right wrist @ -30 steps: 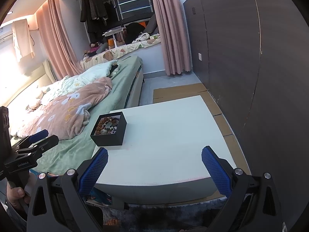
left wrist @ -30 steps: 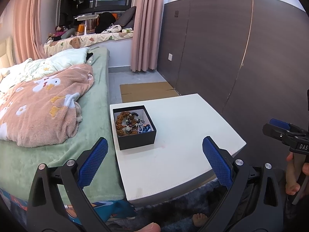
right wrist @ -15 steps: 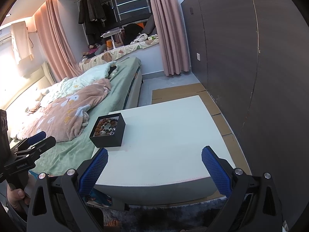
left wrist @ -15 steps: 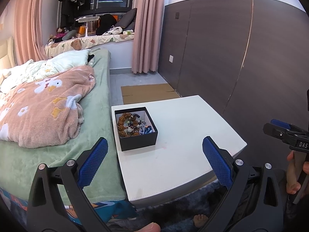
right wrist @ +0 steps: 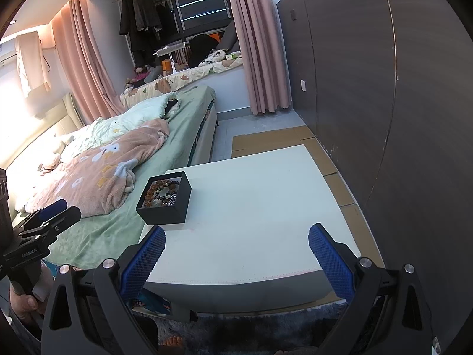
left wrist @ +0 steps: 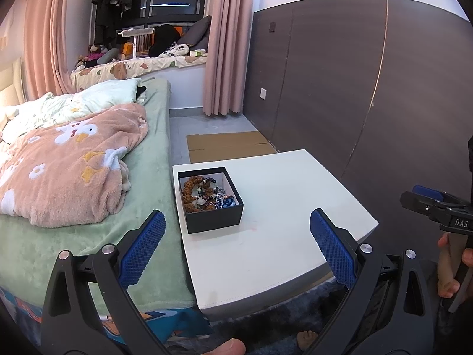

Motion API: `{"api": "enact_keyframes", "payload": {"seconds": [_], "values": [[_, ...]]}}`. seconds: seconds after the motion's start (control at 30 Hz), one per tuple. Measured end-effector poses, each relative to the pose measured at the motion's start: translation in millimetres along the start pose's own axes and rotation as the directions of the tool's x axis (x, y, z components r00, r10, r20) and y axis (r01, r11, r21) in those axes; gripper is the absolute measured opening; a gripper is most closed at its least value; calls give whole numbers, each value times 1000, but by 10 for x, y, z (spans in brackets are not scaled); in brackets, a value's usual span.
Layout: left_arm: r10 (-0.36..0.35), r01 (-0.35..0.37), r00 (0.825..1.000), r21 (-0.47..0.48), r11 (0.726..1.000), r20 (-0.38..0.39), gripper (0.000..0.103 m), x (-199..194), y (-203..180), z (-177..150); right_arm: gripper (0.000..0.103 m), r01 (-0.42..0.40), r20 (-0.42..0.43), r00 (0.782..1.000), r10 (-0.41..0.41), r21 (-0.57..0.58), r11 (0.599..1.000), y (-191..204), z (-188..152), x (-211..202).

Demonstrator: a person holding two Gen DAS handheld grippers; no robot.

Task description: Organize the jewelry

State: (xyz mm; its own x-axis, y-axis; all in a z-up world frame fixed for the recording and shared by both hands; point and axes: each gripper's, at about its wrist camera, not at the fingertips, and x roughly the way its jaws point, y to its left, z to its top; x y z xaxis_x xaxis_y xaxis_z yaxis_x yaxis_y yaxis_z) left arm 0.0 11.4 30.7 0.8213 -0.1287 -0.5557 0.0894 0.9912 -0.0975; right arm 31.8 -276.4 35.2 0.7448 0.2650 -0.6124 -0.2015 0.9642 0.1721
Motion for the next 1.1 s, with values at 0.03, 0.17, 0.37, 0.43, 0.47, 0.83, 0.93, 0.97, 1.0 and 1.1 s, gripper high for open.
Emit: {"api": "enact_keyframes", "payload": {"seconds": [0.03,0.17,0.37,0.43,0.47,0.83,0.93,0.97,1.0,1.1], "values": [[1,-1,1000,2,1000,0,98,0,-5,-2,95,0,0,1000,0,0,1000,-1,0,-1],[2,-2,1000,6,1000,1,98,-6,-12,-2,95,0,0,1000,0,1,1000,-2,4,-1],[6,-6,1000,12,1000,6,98,-15,-23,1,95,0,-1,1000,0,1,1000,-3,7,-2],[6,-6,1000,13,1000,6,98,-21,-26,5,95,-1,-1,1000,1,1,1000,-8,7,-5],[8,-8,1000,13,1000,7,98,-23,-26,4,95,0,-1,1000,0,0,1000,-10,6,-9],[17,-17,1000,14,1000,15,98,-48,-26,16,95,0,-2,1000,0,0,1000,-12,18,-4],[9,-9,1000,14,1000,20,98,-60,-18,19,95,0,-2,1000,0,0,1000,-13,21,-4],[6,-6,1000,13,1000,25,98,-74,-12,17,95,0,-3,1000,0,0,1000,-13,22,-3],[4,-5,1000,12,1000,28,98,-82,-6,13,95,0,-3,1000,0,0,1000,-14,22,-3],[1,-1,999,9,1000,32,98,-91,8,8,95,0,-3,1000,0,0,1000,-15,25,-3]]}}
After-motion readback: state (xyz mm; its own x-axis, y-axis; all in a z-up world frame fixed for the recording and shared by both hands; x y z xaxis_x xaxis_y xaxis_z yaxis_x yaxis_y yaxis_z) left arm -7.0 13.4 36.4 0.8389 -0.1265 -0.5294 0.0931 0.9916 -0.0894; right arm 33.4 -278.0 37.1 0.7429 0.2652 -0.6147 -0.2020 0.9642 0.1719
